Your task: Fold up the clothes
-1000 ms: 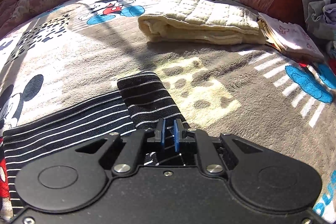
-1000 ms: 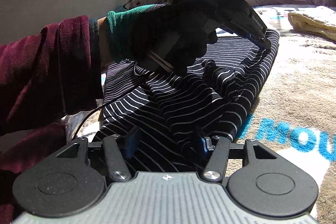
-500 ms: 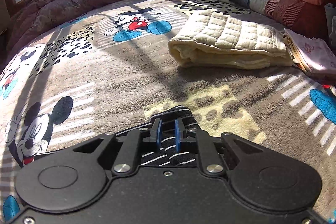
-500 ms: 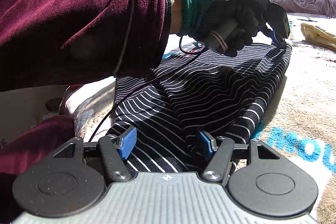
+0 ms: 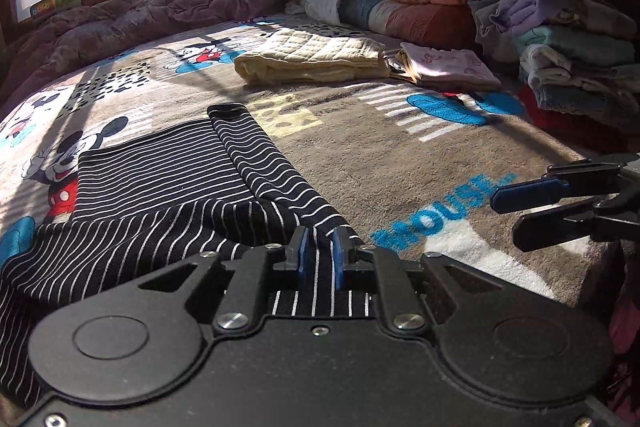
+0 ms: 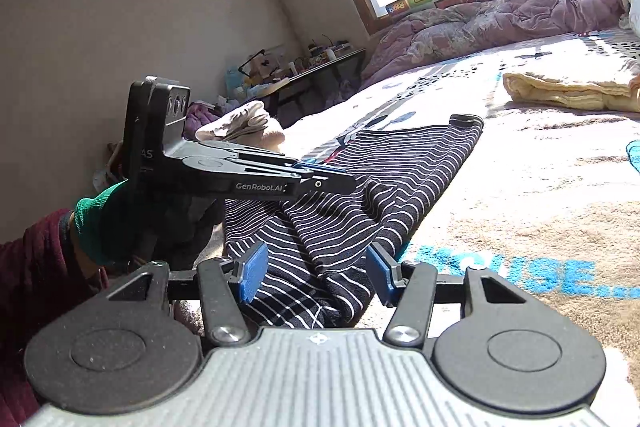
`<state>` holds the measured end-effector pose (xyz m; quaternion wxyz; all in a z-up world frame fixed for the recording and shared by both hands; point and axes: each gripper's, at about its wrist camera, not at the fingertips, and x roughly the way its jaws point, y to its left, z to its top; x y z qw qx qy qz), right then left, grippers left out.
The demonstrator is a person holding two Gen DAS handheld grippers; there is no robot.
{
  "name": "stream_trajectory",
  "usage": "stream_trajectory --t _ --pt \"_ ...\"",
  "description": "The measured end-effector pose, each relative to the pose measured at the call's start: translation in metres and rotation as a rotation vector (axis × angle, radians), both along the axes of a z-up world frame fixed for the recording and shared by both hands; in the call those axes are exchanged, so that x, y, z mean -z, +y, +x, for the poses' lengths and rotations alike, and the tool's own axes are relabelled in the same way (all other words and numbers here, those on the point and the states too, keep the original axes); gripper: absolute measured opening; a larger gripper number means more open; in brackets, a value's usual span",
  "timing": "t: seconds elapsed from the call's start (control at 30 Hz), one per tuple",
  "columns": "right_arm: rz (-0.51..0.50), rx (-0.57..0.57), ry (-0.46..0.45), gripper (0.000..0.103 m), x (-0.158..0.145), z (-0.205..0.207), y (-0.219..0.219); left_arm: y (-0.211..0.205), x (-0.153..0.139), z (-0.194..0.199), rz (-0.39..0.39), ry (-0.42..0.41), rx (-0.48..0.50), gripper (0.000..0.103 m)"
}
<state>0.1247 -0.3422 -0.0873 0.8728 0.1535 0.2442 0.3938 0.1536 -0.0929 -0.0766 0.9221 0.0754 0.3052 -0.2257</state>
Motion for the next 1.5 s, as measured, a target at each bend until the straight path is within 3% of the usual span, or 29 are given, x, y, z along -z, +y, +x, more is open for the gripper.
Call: stream_trajectory --t 0.07,0.13,0.27,0.37,0.43,0.5,0.6,0.8,0.97,1.2,1.23,1.27,1.3,1.5 --pt "0.008 0.078 0.025 0.055 0.004 0.005 -0.008 -0.007 0.011 -0.011 -0.011 -0.004 0.016 0.010" --pt "-0.016 0.146 0.040 0.055 0.015 0.013 -0.002 -0.017 0.043 -0.004 0.074 0.081 0.005 0.011" --pt "-0.094 0.207 0.050 0.052 0.030 0.019 0.019 -0.006 0.038 -0.011 -0.034 0.062 -0.043 0.014" --pt "-0.125 0.221 0.014 0.042 0.034 0.019 0.037 0.001 0.027 -0.027 -0.013 0.007 -0.065 0.014" --pt "-0.127 0.203 -0.036 0.033 0.029 0.017 0.048 0.016 0.026 -0.032 -0.046 0.004 -0.114 0.014" --pt "-0.147 0.181 -0.107 0.033 0.020 0.012 0.059 0.046 0.025 -0.038 -0.132 0.018 -0.198 0.017" --pt "-0.165 0.128 -0.135 0.033 0.013 0.011 0.079 0.087 0.024 -0.037 -0.244 0.021 -0.345 0.029" --pt "-0.305 0.034 -0.121 0.033 0.022 0.015 0.123 0.183 0.028 -0.020 -0.531 0.073 -0.639 0.029" --pt "-0.360 -0.013 -0.130 0.038 0.026 0.010 0.138 0.232 0.036 0.007 -0.676 0.101 -0.755 0.032" --pt "-0.386 -0.034 -0.131 0.038 0.026 0.009 0.139 0.236 0.007 0.008 -0.750 0.017 -0.725 0.031" --pt "-0.375 -0.031 -0.130 0.039 0.025 0.010 0.137 0.236 0.003 0.008 -0.761 0.005 -0.720 0.026" --pt "-0.369 -0.028 -0.125 0.040 0.025 0.012 0.136 0.237 -0.002 0.008 -0.771 -0.007 -0.716 0.008" --pt "-0.365 -0.025 -0.118 0.041 0.025 0.014 0.134 0.237 -0.006 0.008 -0.781 -0.019 -0.711 0.001" --pt "-0.387 -0.049 -0.076 0.046 0.032 0.020 0.133 0.240 -0.031 0.009 -0.843 -0.091 -0.683 0.001"
